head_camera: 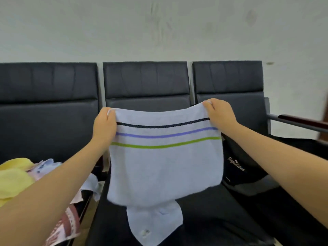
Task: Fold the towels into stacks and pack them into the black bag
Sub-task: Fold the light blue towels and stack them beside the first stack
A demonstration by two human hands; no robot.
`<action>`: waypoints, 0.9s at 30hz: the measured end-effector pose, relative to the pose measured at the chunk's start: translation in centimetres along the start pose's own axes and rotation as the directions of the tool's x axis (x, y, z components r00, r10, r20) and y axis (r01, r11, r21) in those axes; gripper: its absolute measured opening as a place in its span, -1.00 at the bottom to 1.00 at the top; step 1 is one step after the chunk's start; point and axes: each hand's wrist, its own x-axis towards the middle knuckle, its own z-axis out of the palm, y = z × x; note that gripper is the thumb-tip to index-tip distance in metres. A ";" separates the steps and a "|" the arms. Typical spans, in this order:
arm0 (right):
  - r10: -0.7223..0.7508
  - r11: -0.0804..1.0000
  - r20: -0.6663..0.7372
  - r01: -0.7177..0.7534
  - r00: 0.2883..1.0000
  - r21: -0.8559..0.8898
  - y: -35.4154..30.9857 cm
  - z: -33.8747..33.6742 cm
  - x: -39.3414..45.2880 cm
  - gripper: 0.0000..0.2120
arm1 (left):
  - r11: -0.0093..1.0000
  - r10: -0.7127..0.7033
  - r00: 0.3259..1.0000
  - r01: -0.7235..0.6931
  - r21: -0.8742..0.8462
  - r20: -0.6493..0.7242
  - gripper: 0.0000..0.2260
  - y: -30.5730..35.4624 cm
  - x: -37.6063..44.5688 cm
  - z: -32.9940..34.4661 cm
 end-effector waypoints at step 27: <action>0.385 0.493 0.513 -0.641 0.767 0.588 -4.2 -4.0 -1.9 -0.85 | 0.730 -0.493 0.808 0.585 -0.352 0.321 -0.83 3.1 -1.5 -5.6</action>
